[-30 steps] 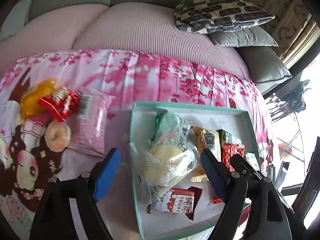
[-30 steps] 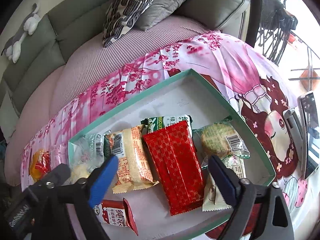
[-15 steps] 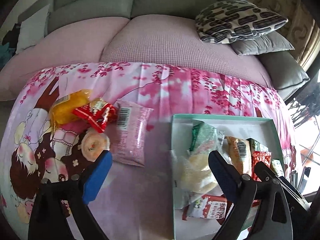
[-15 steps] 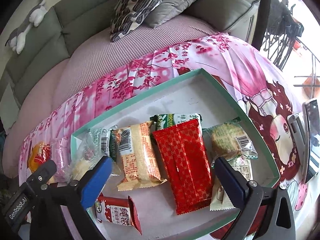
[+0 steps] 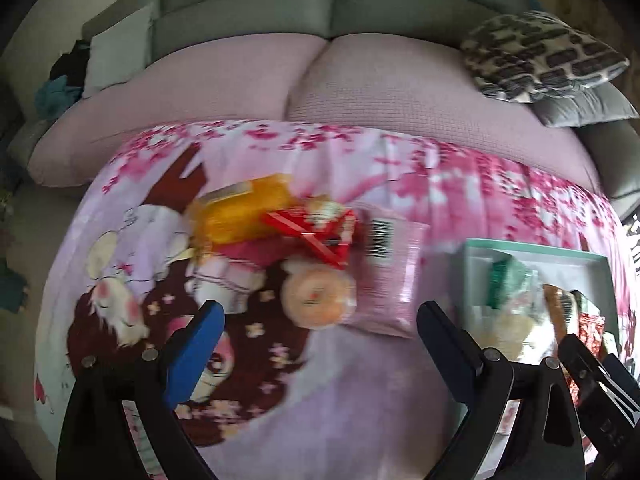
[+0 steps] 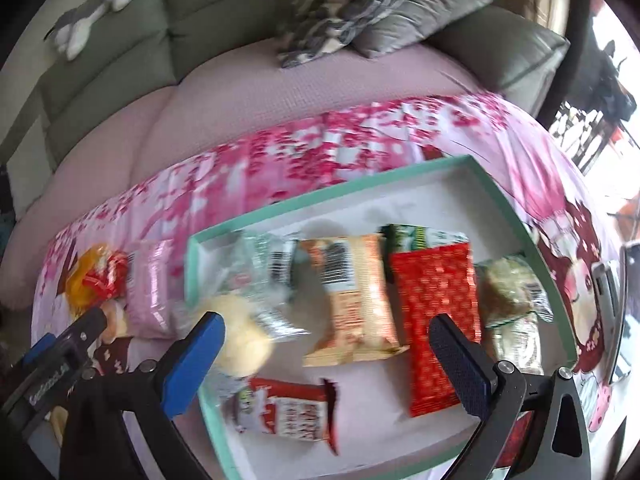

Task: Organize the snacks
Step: 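Withdraw both open grippers from the tray back to the snack pile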

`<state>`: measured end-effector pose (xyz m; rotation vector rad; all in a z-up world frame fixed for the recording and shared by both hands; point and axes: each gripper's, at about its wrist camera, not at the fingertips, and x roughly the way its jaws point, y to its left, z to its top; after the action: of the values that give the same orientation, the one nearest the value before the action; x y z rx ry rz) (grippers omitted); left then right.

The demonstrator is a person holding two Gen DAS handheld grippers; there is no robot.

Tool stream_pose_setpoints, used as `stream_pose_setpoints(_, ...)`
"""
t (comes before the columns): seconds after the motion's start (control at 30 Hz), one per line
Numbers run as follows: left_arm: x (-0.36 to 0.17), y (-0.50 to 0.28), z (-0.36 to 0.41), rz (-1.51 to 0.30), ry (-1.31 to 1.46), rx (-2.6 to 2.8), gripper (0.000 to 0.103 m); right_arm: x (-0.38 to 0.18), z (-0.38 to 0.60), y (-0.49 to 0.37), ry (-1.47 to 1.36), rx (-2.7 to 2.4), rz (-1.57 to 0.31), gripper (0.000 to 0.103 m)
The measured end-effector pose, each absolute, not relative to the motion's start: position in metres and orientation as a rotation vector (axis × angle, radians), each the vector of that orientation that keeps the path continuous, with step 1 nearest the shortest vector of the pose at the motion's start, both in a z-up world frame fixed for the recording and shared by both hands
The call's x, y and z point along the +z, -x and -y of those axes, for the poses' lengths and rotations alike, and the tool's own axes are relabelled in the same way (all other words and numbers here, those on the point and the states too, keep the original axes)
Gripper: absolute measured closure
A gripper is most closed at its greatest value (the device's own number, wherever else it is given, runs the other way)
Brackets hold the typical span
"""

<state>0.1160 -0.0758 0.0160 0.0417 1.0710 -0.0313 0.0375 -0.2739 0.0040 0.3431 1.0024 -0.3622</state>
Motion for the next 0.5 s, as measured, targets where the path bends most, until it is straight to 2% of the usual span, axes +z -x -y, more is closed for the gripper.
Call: stream_pose_setpoints(0.5,0.01,-0.125,-0.04,-1.111,0.107,0.123,0.006,0.013,0.196,-0.06,-0.255,-0.174,-0.998,0.0)
